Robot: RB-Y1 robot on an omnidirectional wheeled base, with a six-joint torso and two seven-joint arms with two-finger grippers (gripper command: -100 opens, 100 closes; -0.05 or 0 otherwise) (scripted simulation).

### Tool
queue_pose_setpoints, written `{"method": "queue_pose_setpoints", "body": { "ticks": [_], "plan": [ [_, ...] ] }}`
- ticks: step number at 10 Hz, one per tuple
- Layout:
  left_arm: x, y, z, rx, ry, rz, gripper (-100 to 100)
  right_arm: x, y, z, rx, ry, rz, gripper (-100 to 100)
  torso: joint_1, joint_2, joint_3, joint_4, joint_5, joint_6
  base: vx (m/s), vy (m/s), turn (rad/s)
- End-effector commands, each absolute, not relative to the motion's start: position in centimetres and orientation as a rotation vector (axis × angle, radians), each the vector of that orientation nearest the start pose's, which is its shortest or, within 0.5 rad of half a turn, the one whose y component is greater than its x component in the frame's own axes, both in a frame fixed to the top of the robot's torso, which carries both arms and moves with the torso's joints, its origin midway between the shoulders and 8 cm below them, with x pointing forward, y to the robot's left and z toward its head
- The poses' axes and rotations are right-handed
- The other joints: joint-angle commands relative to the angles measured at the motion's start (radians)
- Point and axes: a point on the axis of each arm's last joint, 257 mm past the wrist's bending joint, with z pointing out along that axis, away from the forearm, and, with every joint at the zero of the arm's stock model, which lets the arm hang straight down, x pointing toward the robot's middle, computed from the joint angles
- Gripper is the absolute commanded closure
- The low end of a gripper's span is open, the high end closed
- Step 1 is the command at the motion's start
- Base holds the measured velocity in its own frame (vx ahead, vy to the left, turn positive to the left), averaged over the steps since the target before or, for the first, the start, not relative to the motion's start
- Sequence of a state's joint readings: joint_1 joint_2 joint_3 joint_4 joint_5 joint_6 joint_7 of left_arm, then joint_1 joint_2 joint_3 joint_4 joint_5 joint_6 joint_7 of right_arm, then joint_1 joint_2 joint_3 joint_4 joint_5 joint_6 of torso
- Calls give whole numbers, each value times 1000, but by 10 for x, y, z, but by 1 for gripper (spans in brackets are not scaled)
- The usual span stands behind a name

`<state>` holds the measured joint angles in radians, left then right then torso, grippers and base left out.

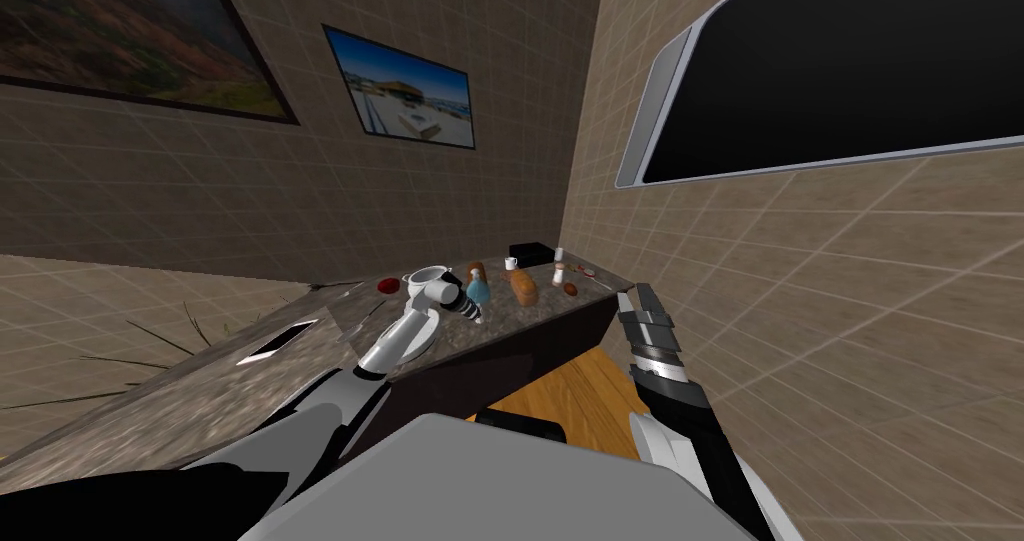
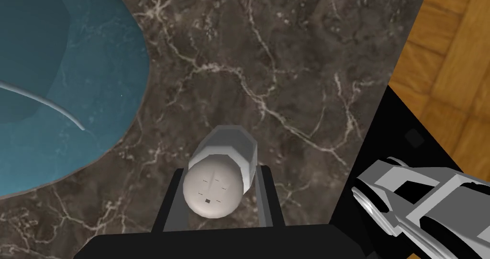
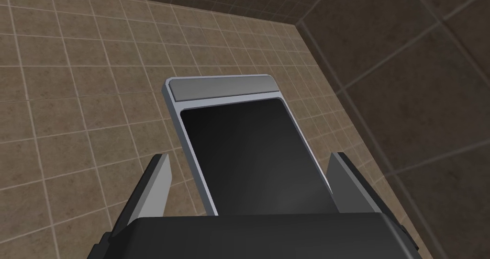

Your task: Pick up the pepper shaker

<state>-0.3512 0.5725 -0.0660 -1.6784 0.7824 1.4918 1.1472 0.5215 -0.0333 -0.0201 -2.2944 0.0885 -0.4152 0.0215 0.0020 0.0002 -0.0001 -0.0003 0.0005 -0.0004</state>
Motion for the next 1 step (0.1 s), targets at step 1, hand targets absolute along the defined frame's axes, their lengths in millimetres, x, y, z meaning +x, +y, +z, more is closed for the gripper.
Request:
{"method": "queue_pose_setpoints", "body": {
  "ticks": [1],
  "plan": [
    [466, 251, -284, -2971, 1076, -755, 0, 354, -279, 7, 639, 754, 1174, 0, 0, 0, 0, 0, 0, 0, 0, 0, 0]
  ]
}}
